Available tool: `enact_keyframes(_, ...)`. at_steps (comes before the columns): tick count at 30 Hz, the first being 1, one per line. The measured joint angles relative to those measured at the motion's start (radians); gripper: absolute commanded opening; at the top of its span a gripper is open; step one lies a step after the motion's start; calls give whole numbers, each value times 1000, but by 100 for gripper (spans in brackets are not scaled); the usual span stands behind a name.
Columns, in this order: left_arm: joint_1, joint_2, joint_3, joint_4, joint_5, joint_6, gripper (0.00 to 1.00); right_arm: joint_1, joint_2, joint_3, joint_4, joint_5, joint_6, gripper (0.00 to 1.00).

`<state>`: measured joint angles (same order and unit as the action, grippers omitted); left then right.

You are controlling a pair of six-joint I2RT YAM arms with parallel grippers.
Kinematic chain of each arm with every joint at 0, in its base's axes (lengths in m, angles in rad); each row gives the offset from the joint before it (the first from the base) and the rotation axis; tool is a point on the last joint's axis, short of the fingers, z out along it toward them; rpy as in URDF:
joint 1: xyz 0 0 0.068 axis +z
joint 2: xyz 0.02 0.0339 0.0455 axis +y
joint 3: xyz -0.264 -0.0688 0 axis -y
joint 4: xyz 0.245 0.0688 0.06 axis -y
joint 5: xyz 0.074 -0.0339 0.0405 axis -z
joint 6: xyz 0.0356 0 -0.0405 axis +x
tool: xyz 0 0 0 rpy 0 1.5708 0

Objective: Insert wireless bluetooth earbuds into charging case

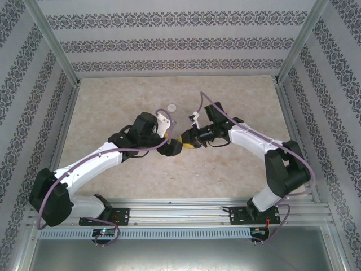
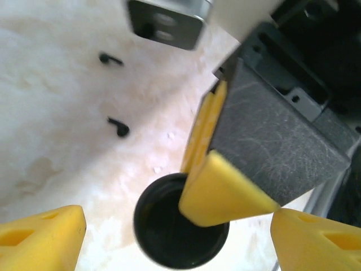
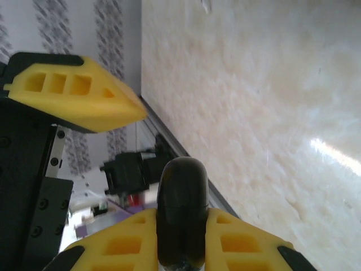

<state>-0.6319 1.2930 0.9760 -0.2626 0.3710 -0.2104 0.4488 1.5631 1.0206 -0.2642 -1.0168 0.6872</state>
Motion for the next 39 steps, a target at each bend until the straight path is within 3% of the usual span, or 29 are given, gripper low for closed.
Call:
enact_keyframes(7, 49, -67, 111, -3, -26, -115, 78, -67, -163, -109, 248, 87, 158, 10)
enact_keyframes(11, 95, -98, 64, 82, 61, -254, 68, -67, -212, -143, 377, 129, 248, 10)
enact_keyframes(17, 109, -73, 29, 171, 187, -403, 72, -67, -278, -178, 510, 175, 346, 10)
enact_keyframes(26, 109, -56, 18, 323, 266, -576, 64, -58, -340, -197, 613, 205, 433, 11)
enact_keyframes(39, 109, 0, 16, 472, 317, -715, 48, -14, -340, -197, 664, 217, 472, 11)
